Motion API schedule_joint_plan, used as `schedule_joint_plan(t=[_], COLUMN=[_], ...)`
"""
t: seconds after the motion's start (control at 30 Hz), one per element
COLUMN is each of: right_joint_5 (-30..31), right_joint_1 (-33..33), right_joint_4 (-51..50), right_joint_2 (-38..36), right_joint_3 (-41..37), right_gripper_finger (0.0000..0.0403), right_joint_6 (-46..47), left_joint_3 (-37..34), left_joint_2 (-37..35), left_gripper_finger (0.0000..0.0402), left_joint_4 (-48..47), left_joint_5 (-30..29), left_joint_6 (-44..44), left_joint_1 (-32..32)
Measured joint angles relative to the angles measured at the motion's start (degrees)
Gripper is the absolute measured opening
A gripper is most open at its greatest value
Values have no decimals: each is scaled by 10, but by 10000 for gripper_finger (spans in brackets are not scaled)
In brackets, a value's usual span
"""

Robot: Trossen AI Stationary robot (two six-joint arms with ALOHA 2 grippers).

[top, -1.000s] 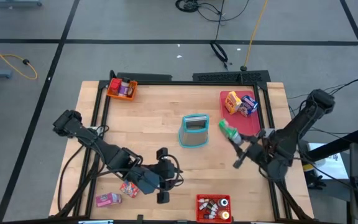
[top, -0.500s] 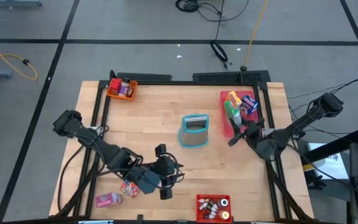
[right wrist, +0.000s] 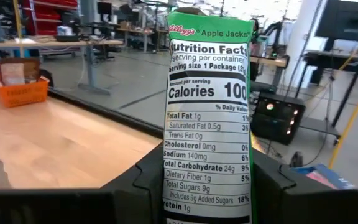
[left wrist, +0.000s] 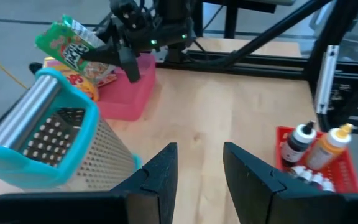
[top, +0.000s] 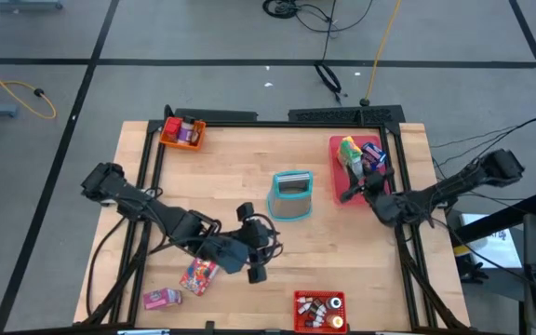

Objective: Pick & Place Kitchen Items
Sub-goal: Put the green cereal box into the pink bin

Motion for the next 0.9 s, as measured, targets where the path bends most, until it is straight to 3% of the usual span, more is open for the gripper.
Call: schedule_joint_plan(t=[0.6, 0.9], right_joint_5=[-193, -254], right_joint_1=[-196, -265], right_joint_4=[47, 134], right_joint_2=[10, 96], right_joint_3=[-31, -31], right_gripper_finger=[136, 136], right_joint_6=[8, -27], left_joint_3=[0, 0], left_joint_2=[0, 0], left_gripper_finger=[127, 127], left_joint_4=[-6, -18], left_joint_5=[11, 11], left_joint_6=[38, 44], left_joint_1=[56, 67])
